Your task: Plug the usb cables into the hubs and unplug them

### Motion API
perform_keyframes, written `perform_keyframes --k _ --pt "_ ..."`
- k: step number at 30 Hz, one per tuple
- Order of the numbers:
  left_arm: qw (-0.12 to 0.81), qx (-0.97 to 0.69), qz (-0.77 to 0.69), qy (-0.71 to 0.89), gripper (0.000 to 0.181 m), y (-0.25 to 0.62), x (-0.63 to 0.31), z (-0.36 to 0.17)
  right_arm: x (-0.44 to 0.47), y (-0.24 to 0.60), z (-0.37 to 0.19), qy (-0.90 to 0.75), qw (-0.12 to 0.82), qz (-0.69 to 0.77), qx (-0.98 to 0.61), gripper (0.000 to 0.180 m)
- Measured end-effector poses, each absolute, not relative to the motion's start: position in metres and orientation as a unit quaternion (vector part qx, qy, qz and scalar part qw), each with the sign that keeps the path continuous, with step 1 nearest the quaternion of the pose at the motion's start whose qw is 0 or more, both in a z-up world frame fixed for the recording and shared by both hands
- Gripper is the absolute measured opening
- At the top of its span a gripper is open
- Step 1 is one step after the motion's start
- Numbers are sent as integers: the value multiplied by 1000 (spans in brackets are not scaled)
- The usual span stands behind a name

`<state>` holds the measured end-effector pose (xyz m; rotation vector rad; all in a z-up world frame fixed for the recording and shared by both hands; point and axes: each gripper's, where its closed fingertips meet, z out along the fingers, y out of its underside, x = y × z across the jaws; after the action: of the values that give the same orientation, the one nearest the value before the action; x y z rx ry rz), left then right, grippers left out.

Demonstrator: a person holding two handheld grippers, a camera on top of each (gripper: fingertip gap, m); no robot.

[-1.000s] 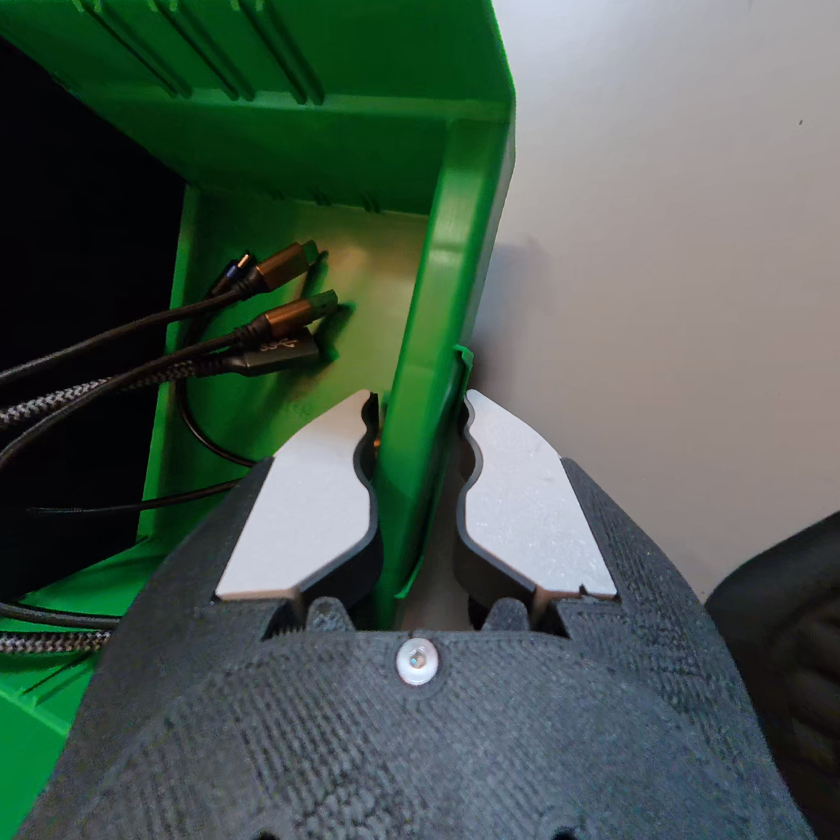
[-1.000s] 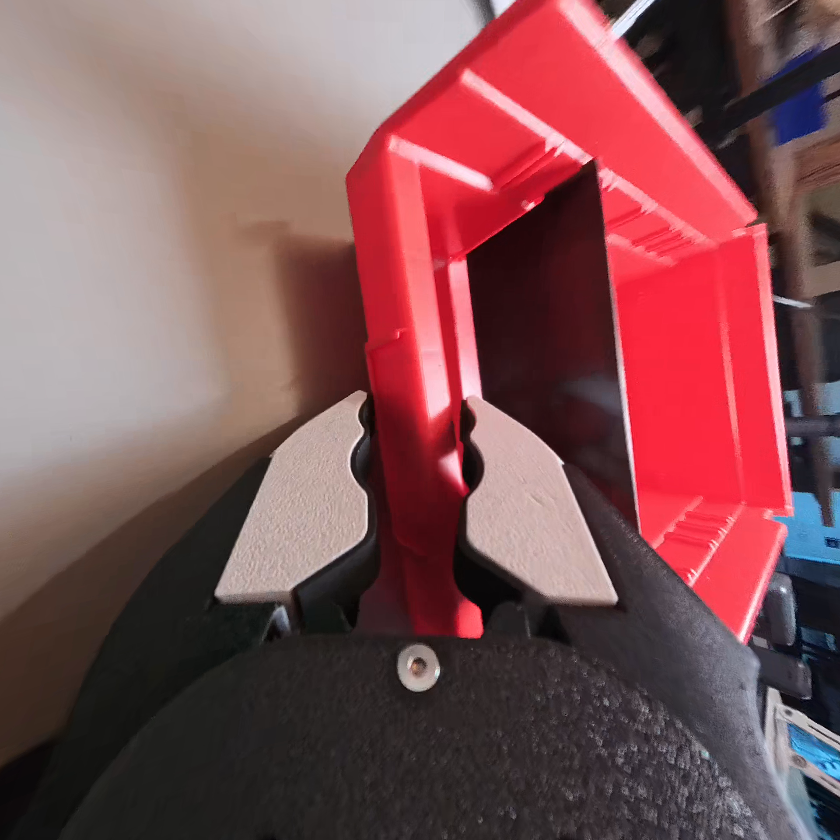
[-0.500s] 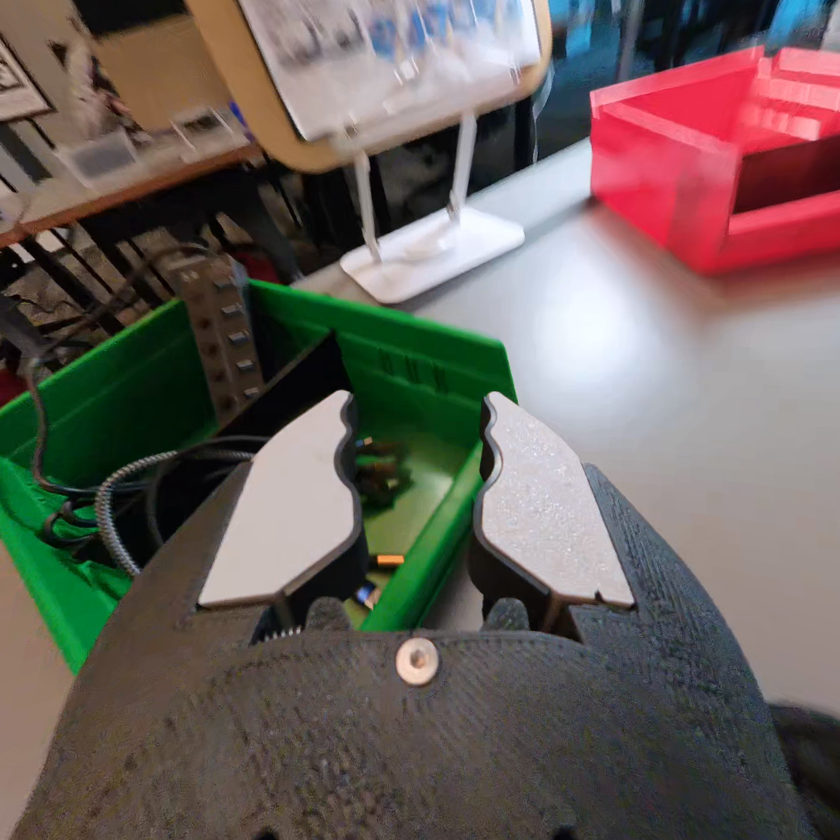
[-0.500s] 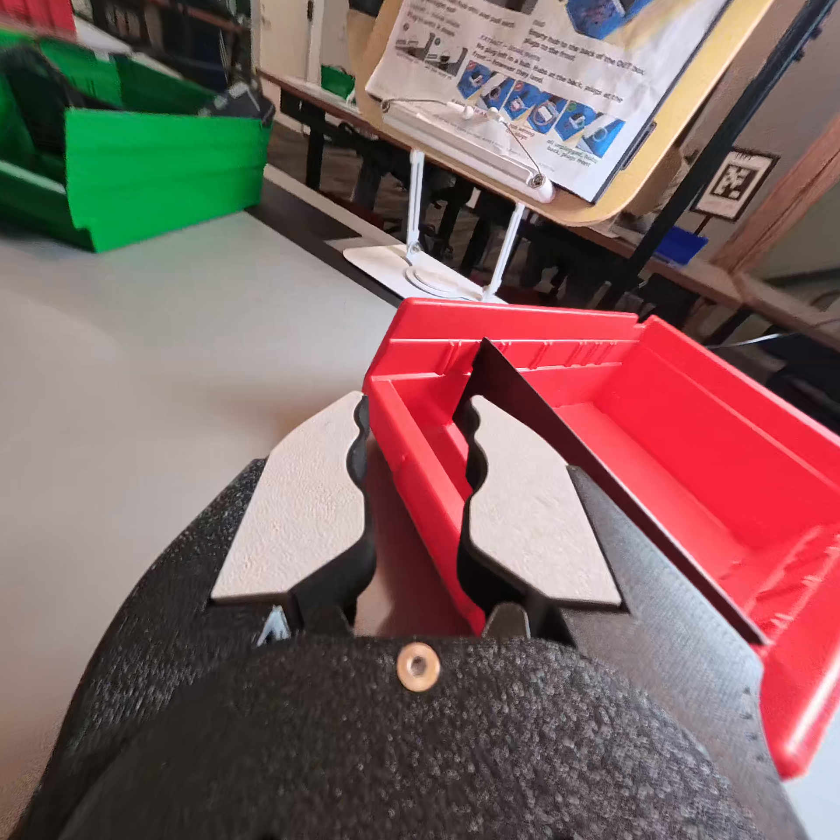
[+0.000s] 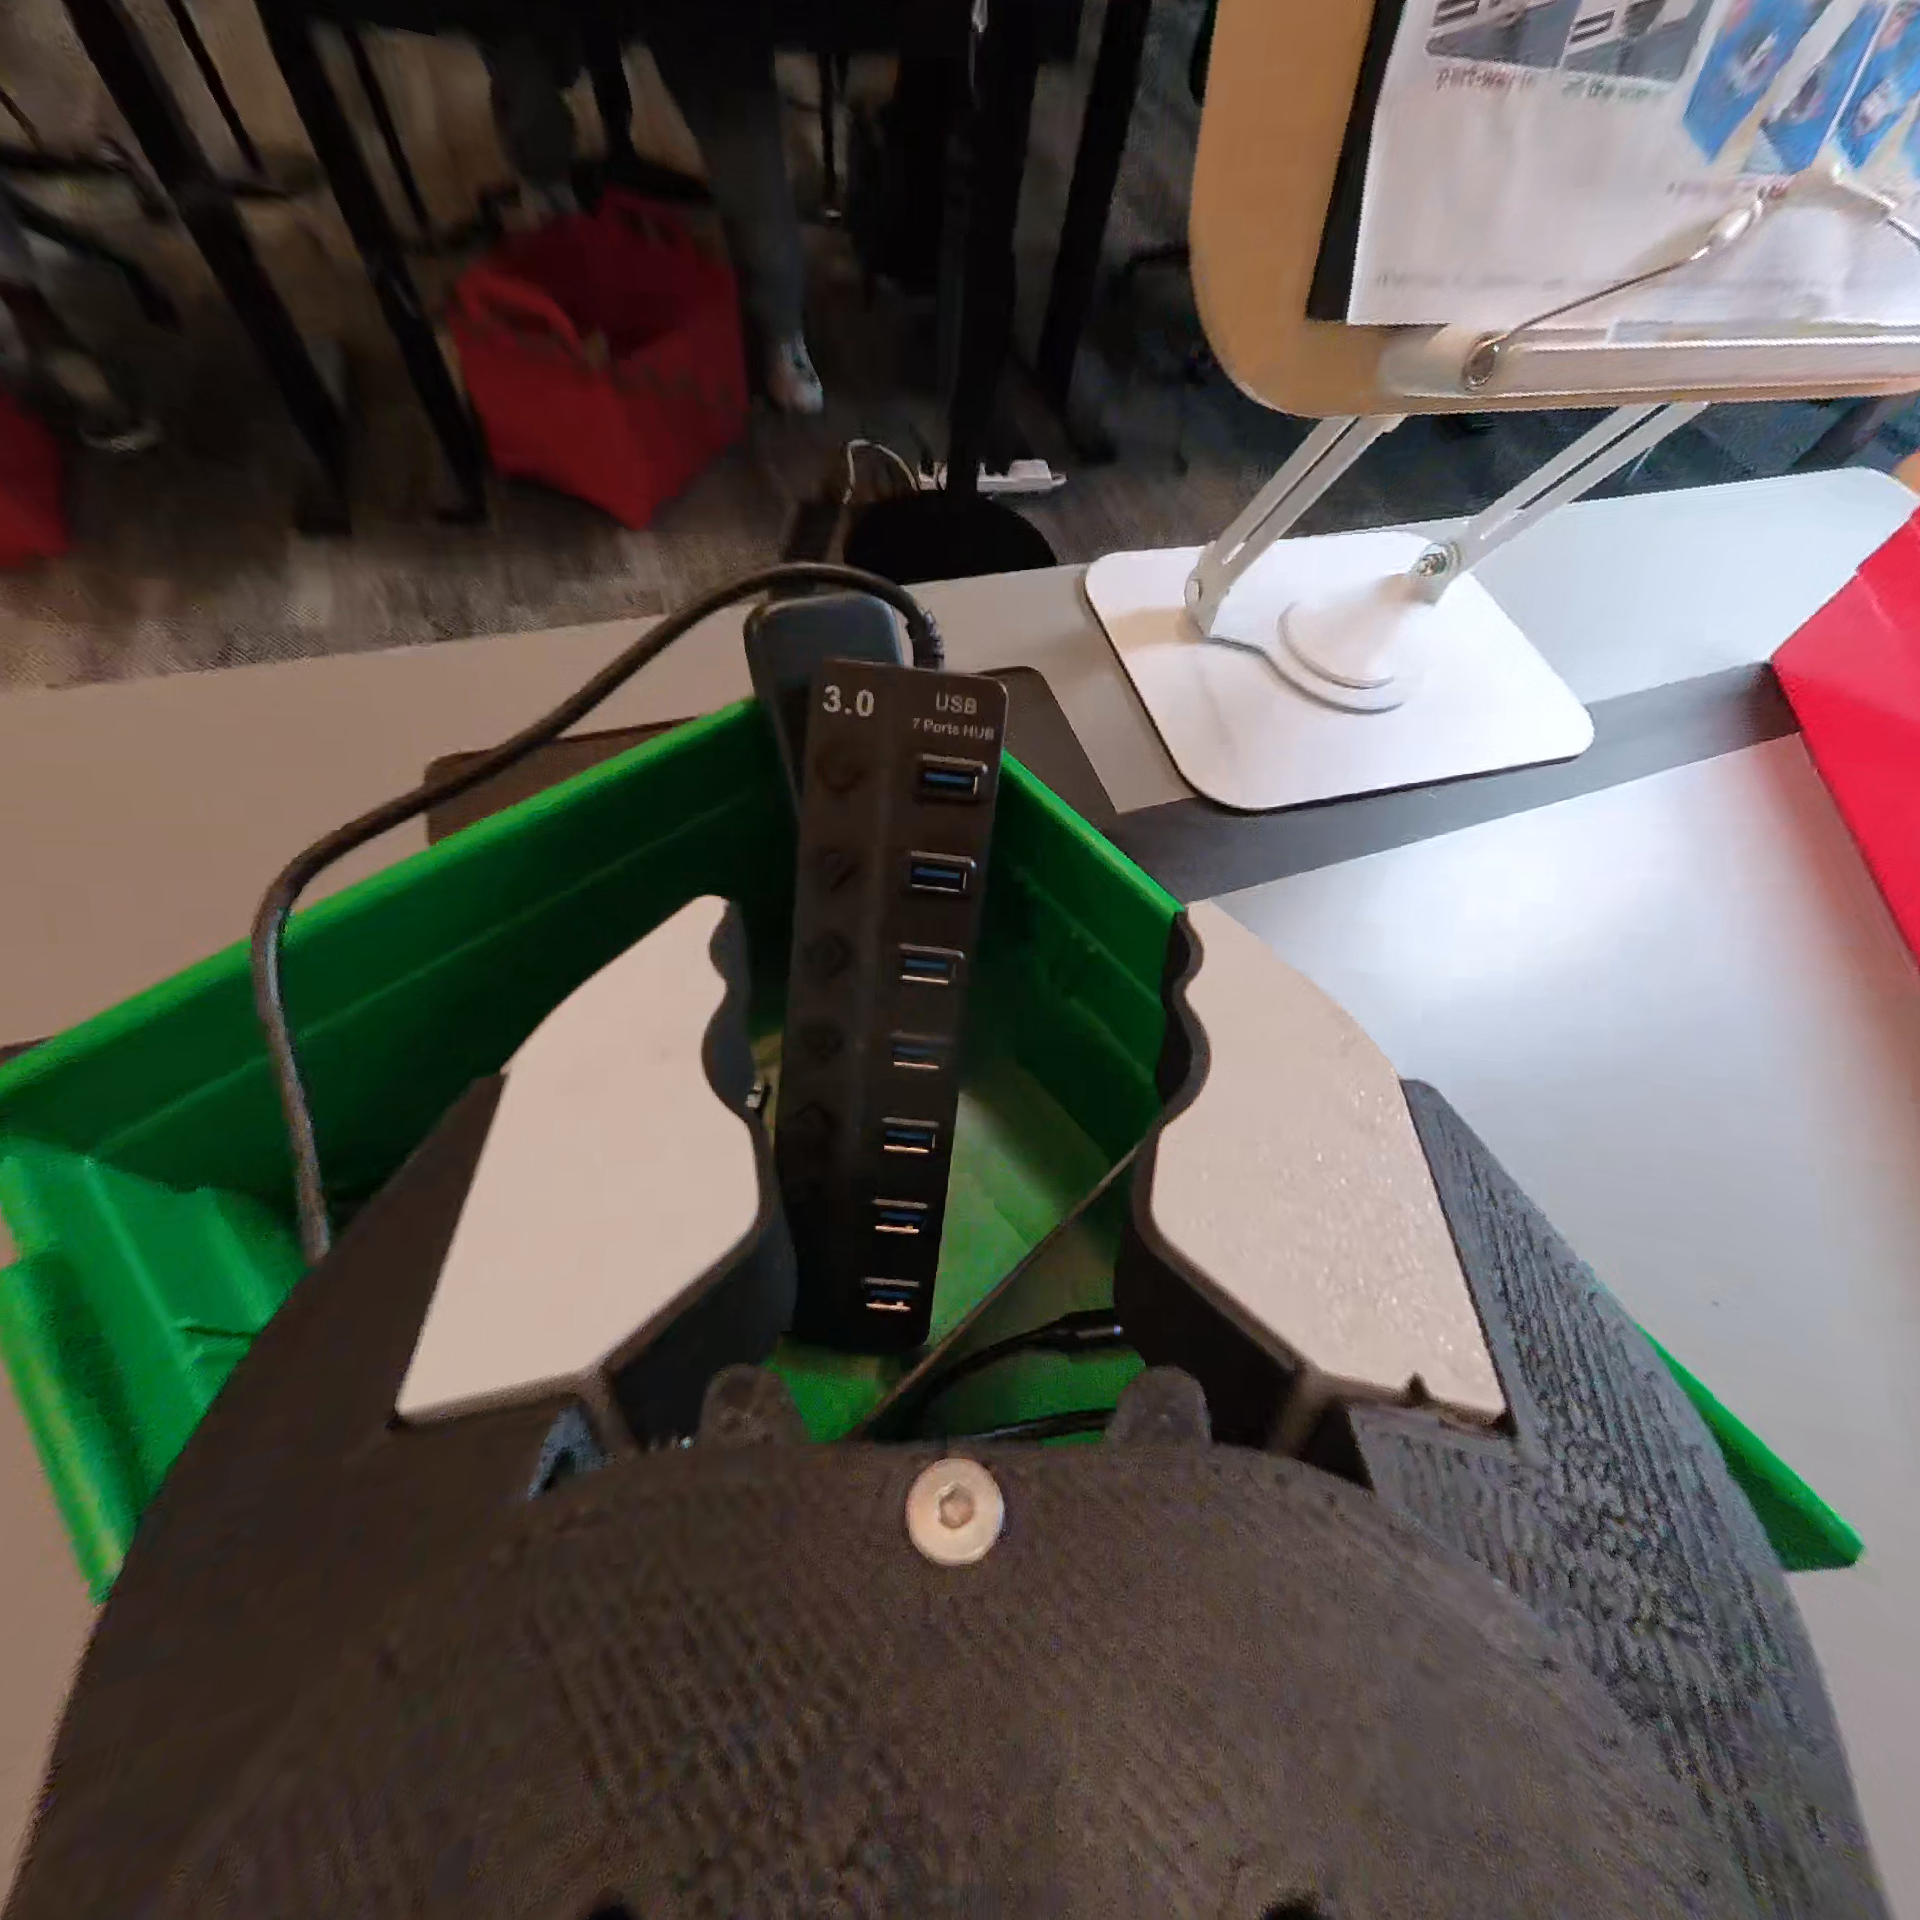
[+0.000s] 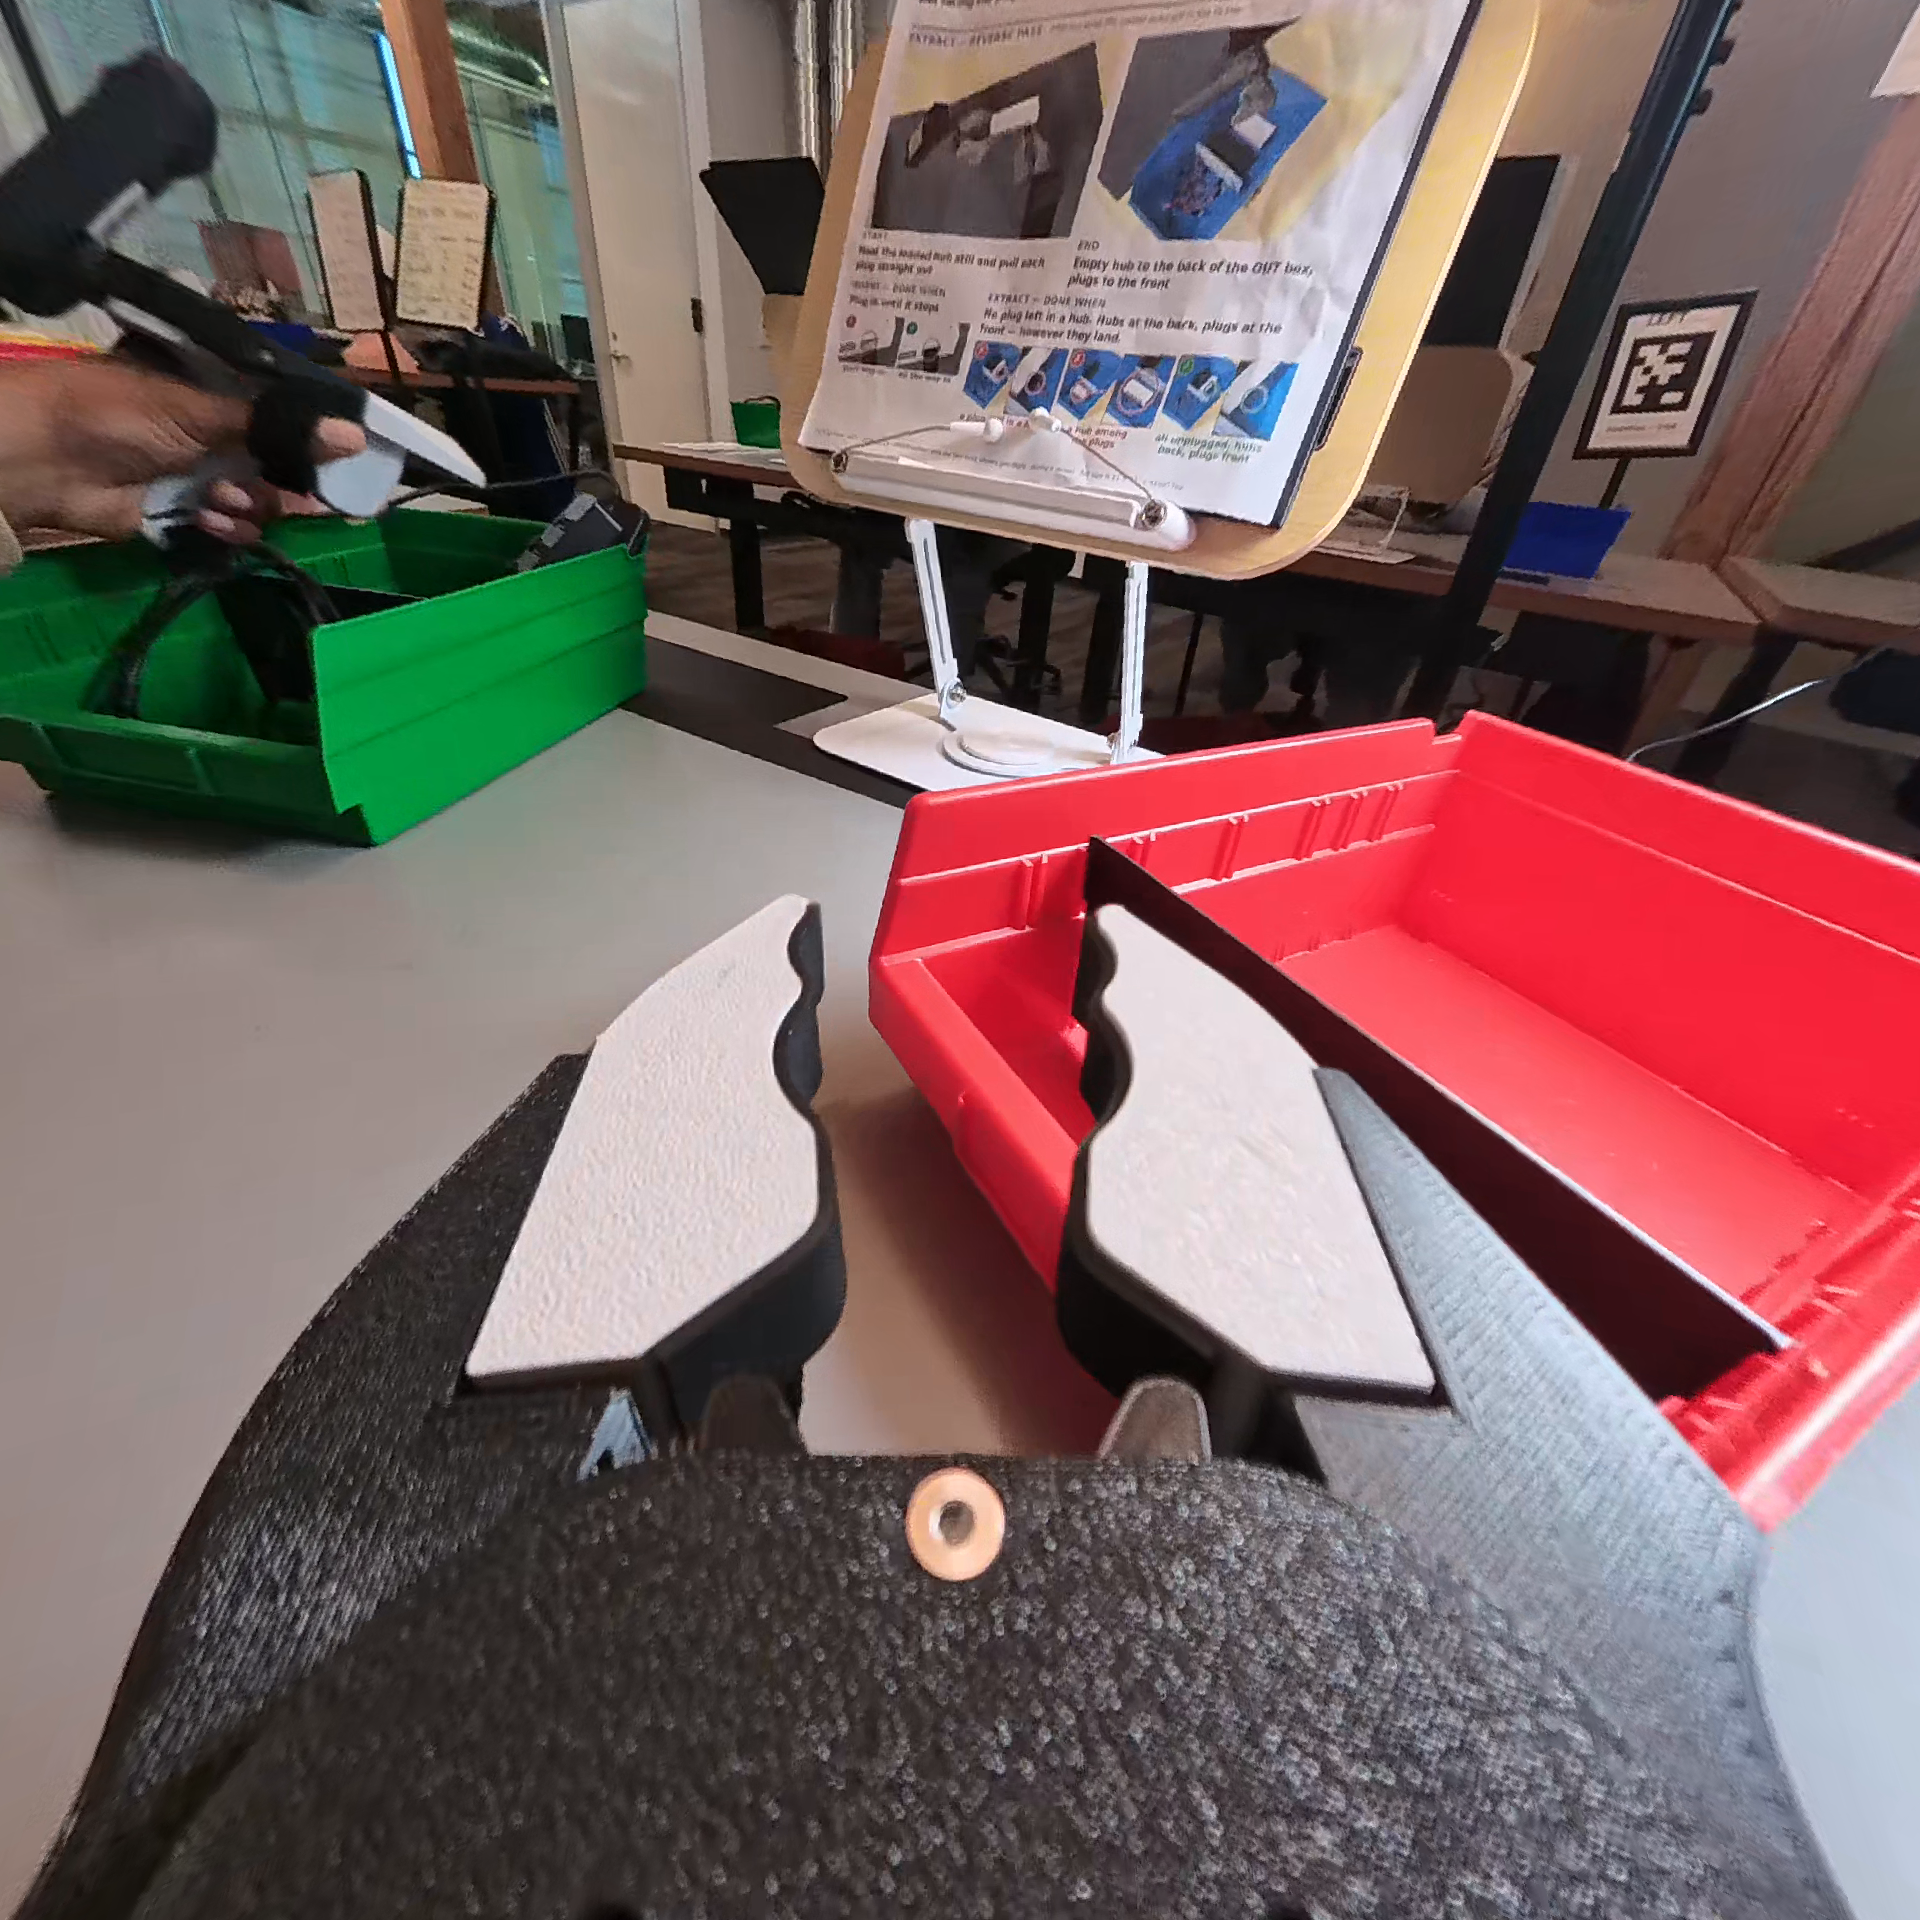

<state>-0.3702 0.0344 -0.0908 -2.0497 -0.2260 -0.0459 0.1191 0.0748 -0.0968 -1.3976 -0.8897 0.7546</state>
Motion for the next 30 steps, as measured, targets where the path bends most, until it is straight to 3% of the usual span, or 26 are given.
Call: perform_keyframes --k 17,23,30 --pt "323 -944 -41 -50 75 59 -382 -156 115 80 -104 -388 596 346 -612 44" --pt "231 -973 10 -19 55 54 -387 -177 112 72 -102 -404 596 349 -600 42" --pt "314 -947 62 1 55 65 -384 -129 113 70 -100 -410 601 346 -593 40"
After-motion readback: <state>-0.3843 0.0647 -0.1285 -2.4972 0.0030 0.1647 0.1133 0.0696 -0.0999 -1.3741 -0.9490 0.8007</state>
